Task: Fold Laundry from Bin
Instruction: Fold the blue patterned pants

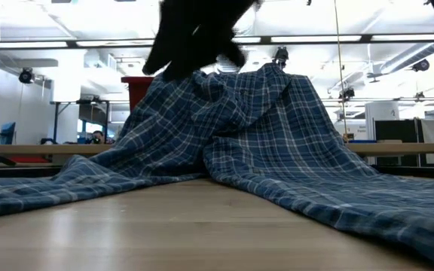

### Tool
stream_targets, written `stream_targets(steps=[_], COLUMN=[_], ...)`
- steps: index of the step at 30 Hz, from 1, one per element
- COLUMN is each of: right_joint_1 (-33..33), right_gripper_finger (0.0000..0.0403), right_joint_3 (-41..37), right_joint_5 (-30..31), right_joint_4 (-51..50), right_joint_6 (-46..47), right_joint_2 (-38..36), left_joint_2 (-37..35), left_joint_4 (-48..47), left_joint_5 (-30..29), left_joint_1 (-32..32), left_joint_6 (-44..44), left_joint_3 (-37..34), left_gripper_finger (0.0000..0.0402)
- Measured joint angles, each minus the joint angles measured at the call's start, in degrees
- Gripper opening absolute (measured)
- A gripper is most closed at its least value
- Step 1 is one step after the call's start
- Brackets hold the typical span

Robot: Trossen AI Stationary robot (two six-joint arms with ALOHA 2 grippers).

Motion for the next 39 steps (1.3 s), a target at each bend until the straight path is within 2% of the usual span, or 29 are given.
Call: stream_targets(steps=[4,7,11,14,19,22,25,28,32,39], right_joint_1=[-6.0,-9.4,-12.0,-12.6,-12.5,-12.1,-11.9,-11.9,-11.8,-12.0], right_gripper_finger=[0.0124,0.0092,0.0028,0.0014,0.0010,0.0009,0.0009,0.0009,0.0009,0.0009], right_joint_3=[-3.6,-3.5,-0.6,2.1,9.0,15.1,21.2,24.6,24.8,24.2], right_joint_5=[-1.6,-3.2,-5.0,-5.3,-7.0,-7.5,-7.6,-7.8,-8.7,-8.1], right_joint_4=[8.5,11.3,12.0,11.4,4.6,-4.9,-19.0,-31.7,-39.0,-30.1], right_joint_6=[-5.4,-8.3,-10.4,-10.7,-10.7,-12.2,-13.5,-15.9,-17.9,-17.7], right_joint_2=[0.2,2.0,7.1,11.8,19.1,22.5,24.4,24.5,21.4,11.5], left_joint_2=[1.8,3.3,6.1,8.3,9.8,9.5,9.0,8.8,8.5,5.7], left_joint_4=[6.9,12.8,22.1,25.1,20.3,14.0,10.5,9.6,11.3,10.7], left_joint_5=[0.3,0.2,-0.6,-0.9,-0.1,3.4,7.1,7.7,6.8,7.4], left_joint_1=[0.5,1.0,2.0,2.7,2.8,2.5,1.6,-0.1,-1.9,-2.1], left_joint_6=[-3.0,-5.0,-5.1,-4.0,-4.0,-5.7,-8.2,-12.7,-18.0,-16.1], left_joint_3=[-7.0,-10.7,-12.5,-11.8,-8.2,-6.5,-6.2,-7.0,-8.5,-6.0], left_gripper_finger=[0.0213,0.0210,0.0210,0.0210,0.0210,0.0210,0.0210,0.0210,0.0210,0.0210])
